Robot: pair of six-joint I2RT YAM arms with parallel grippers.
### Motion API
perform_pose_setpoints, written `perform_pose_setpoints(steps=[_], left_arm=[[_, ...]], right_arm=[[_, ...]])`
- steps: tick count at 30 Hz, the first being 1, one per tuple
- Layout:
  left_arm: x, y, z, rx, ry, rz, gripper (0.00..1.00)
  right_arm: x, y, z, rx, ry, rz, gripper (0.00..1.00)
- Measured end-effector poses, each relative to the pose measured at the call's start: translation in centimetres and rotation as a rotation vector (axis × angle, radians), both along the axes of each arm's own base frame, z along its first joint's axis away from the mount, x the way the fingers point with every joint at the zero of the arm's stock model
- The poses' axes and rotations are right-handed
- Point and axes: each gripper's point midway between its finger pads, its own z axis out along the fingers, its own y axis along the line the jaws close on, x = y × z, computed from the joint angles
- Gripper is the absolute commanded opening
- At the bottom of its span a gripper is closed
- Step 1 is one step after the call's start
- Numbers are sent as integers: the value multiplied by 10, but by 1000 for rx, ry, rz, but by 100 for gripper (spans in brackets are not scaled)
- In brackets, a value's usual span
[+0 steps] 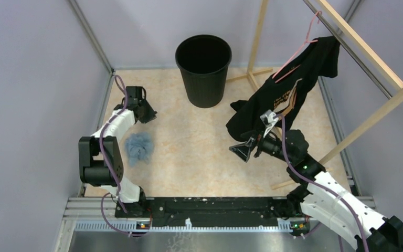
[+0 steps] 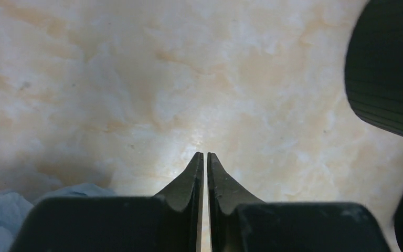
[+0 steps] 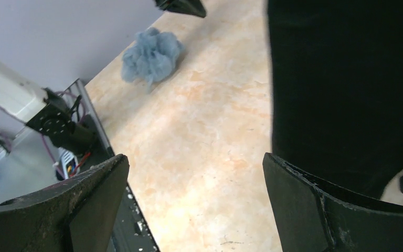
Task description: Put the trash bags into the trash bin
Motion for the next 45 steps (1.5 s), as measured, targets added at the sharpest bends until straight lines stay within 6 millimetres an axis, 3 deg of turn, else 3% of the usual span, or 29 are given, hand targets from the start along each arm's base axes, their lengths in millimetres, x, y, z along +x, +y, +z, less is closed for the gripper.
perform_pose_setpoints(steps=[2,5,7,9,14,19,21,24,27,29,32,39,42,45], left_arm=[[3,-6,8,-17,-30,-41,29],[1,0,16,26,-31,-34,79],[0,15,23,94,-22,38,91],[-6,30,31,154,-18,106,98],[-45,58,56,237,-58,239,98],[-96,78,45,253,-59,287,98],[-109,79,28,254,-22,282,94],[-114,68,0,219,70,214,76],[-107,49,-24,143,171,105,49],[-96,31,-29,65,195,19,23],[-73,-3,-17,-75,136,-118,9],[-29,-108,54,-210,-135,-495,3],[-30,-149,75,-246,-249,-674,1],[-47,-175,78,-310,-298,-805,1]], right_arm=[[-6,6,2,4,-11,44,99],[-17,17,3,3,-27,107,99],[-21,22,1,-3,-29,136,99],[-23,25,-2,-11,-24,148,99],[-24,28,3,3,-48,161,99],[-28,28,6,1,-74,179,99],[-28,28,7,-1,-83,185,99],[-29,28,9,1,-92,189,99],[-32,28,11,10,-92,195,99],[-34,29,13,18,-94,202,99],[-37,29,15,22,-96,206,99],[-34,35,-5,-19,-22,197,99],[-34,45,-27,-62,47,198,99],[-37,57,-50,-112,117,197,98]])
